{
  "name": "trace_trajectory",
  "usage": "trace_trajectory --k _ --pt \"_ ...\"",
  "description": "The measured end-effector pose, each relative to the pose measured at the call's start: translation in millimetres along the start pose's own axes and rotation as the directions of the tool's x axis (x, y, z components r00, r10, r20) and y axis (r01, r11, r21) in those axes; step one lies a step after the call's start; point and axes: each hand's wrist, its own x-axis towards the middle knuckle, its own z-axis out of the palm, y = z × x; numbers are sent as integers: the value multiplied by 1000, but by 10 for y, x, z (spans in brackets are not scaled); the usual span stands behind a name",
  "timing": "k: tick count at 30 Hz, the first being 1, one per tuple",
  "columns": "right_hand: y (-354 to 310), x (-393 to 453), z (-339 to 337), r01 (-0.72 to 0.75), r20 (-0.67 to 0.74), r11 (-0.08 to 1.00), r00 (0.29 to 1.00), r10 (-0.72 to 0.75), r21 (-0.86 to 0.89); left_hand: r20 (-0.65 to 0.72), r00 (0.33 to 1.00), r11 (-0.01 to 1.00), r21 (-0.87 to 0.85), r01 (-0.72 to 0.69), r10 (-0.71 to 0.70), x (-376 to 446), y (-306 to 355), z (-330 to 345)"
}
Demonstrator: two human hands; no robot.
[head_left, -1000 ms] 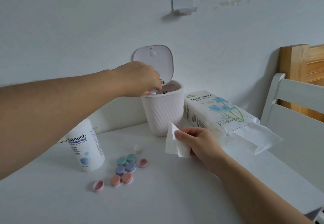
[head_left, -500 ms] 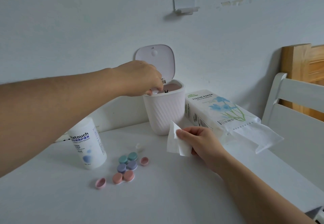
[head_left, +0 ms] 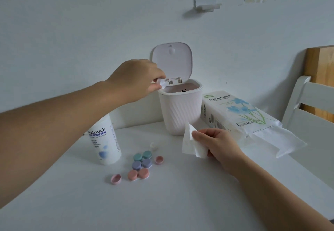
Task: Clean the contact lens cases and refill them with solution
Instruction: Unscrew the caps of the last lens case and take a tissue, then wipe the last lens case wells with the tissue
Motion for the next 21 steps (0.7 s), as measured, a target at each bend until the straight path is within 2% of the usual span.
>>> trace_trajectory --k 3,5,8,10,13,15,18,21 --pt "11 6 -6 0 -14 1000 1000 0 -14 -119 980 975 -174 140 -162 -266 50 10" --pt "12 8 -5 3 -20 1000 1000 -3 -17 -134 941 894 -379 240 -310 -501 156 21" --pt "15 -5 2 11 -18 999 1000 -12 -39 -61 868 683 -645 342 -493 -922 381 73" --pt "30 -6 1 17 -13 999 1000 -18 -39 60 819 485 -780 395 -571 -1215 494 126" --pt "14 -6 17 20 -3 999 1000 -20 -26 292 747 174 -862 476 -597 -1617 585 232" --pt "-16 -12 34 18 21 1000 1000 -18 -3 385 699 14 -871 492 -603 -1811 623 303" --pt "-127 -39 68 28 84 999 996 -31 43 417 705 -90 -888 452 -573 -1965 649 375" --pt "-323 -39 165 119 132 992 985 -113 -42 419 748 -172 -905 389 -514 -1996 655 406"
